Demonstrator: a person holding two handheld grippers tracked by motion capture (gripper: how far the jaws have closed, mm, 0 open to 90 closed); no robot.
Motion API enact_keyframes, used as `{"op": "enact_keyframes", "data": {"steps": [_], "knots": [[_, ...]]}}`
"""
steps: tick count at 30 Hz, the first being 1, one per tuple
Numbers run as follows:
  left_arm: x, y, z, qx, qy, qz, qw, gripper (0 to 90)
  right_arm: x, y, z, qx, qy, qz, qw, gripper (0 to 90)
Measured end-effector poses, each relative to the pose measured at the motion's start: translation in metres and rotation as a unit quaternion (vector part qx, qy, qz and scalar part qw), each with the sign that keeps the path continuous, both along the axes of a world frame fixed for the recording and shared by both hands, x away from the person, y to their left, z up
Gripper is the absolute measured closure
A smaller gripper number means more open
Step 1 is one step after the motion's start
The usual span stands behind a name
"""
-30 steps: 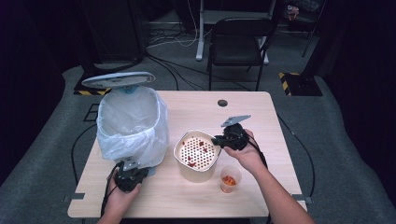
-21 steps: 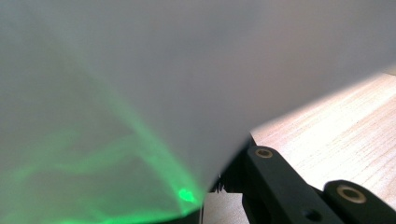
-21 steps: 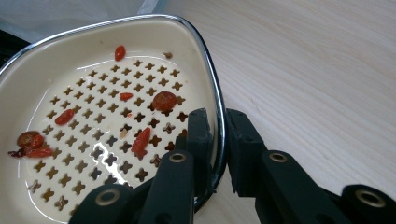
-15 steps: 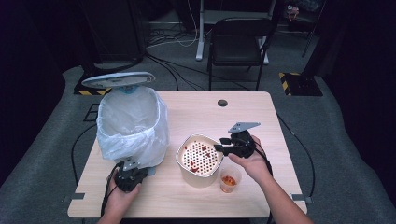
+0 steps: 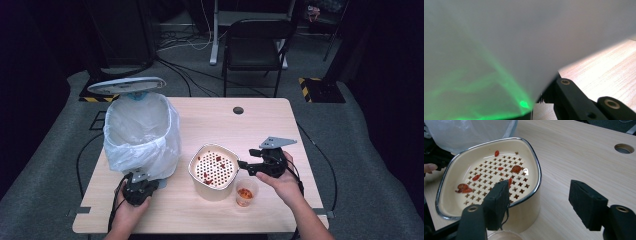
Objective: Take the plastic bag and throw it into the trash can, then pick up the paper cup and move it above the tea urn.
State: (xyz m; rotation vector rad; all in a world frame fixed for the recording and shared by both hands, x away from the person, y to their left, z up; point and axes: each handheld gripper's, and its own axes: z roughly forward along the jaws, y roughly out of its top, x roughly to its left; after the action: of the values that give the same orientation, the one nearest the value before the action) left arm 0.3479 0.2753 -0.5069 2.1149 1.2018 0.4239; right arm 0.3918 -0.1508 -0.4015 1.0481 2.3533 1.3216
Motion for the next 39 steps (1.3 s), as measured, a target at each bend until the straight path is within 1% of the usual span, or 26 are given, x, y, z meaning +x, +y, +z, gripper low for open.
{"op": "enact_keyframes", "data": {"steps": [1,2,3,8,14,19,22,23,24,27,30,31,32,36,39], "knots": [[0.0,0.0,0.0,0.0,0.0,0.0,1.0,88.3,-0.002,-0.001,-0.001,0.0,-0.002,0.001,1.0,30.4],[0.0,0.0,0.0,0.0,0.0,0.0,1.0,88.3,-0.005,-0.003,-0.002,0.001,0.0,0.0,1.0,29.5],[0.0,0.0,0.0,0.001,0.0,0.0,1.0,88.3,-0.007,-0.004,-0.003,0.0,-0.007,0.002,1.0,28.5],[0.0,-0.001,0.0,0.0,0.0,0.002,1.0,88.3,-0.02,-0.008,-0.013,-0.007,-0.01,0.01,0.9999,22.3],[0.0,-0.001,0.0,0.0,0.0,0.002,1.0,88.3,-0.033,-0.012,-0.027,0.003,-0.007,0.012,0.9999,15.6],[0.0,0.0,0.0,0.0,0.001,0.001,1.0,88.3,-0.041,-0.014,-0.039,0.003,0.002,0.012,0.9999,14.6],[0.0,-0.001,0.0,0.0,0.0,0.003,1.0,88.3,-0.044,-0.015,-0.045,0.012,0.004,0.012,0.9998,14.2],[-0.001,-0.001,0.0,-0.003,0.001,0.008,1.0,88.3,-0.045,-0.015,-0.047,0.017,0.007,0.01,0.9998,14.0],[0.0,-0.001,0.0,0.0,0.0,0.003,1.0,88.3,-0.046,-0.015,-0.05,0.018,0.008,0.011,0.9997,13.9],[0.0,0.0,0.0,0.0,0.001,0.002,1.0,88.3,-0.049,-0.013,-0.057,0.018,0.011,0.016,0.9996,12.0],[0.0,0.0,0.0,0.0,0.001,0.001,1.0,88.3,-0.05,-0.01,-0.06,0.021,0.013,0.019,0.9995,10.9],[0.0,0.0,0.0,0.0,0.001,0.001,1.0,88.3,-0.05,-0.01,-0.06,0.021,0.009,0.021,0.9995,10.5],[0.0,0.0,0.0,-0.001,0.001,0.002,1.0,88.3,-0.05,-0.009,-0.06,0.022,0.01,0.02,0.9995,10.0],[0.0,0.0,0.0,0.002,0.001,0.001,1.0,88.3,-0.051,-0.01,-0.058,0.027,0.008,0.016,0.9995,9.7],[0.0,0.0,0.0,0.002,0.001,0.001,1.0,88.3,-0.053,-0.01,-0.055,0.03,0.005,0.019,0.9994,9.7]]}}
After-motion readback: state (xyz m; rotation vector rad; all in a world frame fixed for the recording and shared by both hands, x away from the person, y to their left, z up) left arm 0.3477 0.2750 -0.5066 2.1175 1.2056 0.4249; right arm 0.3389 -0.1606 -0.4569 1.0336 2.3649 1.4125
